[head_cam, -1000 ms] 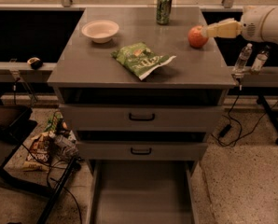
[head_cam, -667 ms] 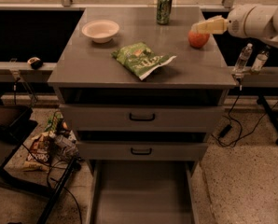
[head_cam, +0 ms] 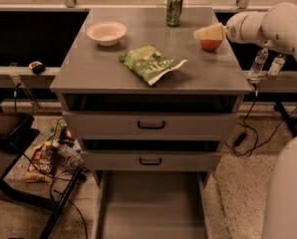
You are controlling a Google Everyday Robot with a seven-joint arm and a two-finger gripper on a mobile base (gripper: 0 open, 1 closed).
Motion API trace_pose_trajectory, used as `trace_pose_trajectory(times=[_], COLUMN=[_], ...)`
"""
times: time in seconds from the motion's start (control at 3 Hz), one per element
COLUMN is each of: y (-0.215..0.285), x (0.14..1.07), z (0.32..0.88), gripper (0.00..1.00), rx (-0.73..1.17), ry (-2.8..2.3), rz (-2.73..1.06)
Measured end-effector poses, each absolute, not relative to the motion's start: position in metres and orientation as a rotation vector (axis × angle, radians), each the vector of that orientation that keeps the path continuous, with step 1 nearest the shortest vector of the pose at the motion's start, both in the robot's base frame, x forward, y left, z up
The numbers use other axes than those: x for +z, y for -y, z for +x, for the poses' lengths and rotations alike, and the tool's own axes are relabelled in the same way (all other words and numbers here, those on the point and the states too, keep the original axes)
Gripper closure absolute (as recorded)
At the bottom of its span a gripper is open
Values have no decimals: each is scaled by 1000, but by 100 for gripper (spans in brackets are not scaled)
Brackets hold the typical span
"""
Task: Place apple into bottom drawer
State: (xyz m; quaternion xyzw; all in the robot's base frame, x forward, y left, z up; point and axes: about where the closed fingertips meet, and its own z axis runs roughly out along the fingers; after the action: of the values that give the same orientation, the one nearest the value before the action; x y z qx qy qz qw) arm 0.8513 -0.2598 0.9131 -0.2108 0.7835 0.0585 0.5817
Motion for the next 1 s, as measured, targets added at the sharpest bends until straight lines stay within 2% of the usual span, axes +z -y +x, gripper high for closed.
trace_pose_trajectory(times=[0.33, 0.67, 1.0], y=[260, 253, 240], x=[893, 883, 874], z=[860, 861, 861], gripper=[0, 19, 42], rx=[134, 149, 183], ry=[-1870, -1885, -1896], rz=[-466, -476, -503])
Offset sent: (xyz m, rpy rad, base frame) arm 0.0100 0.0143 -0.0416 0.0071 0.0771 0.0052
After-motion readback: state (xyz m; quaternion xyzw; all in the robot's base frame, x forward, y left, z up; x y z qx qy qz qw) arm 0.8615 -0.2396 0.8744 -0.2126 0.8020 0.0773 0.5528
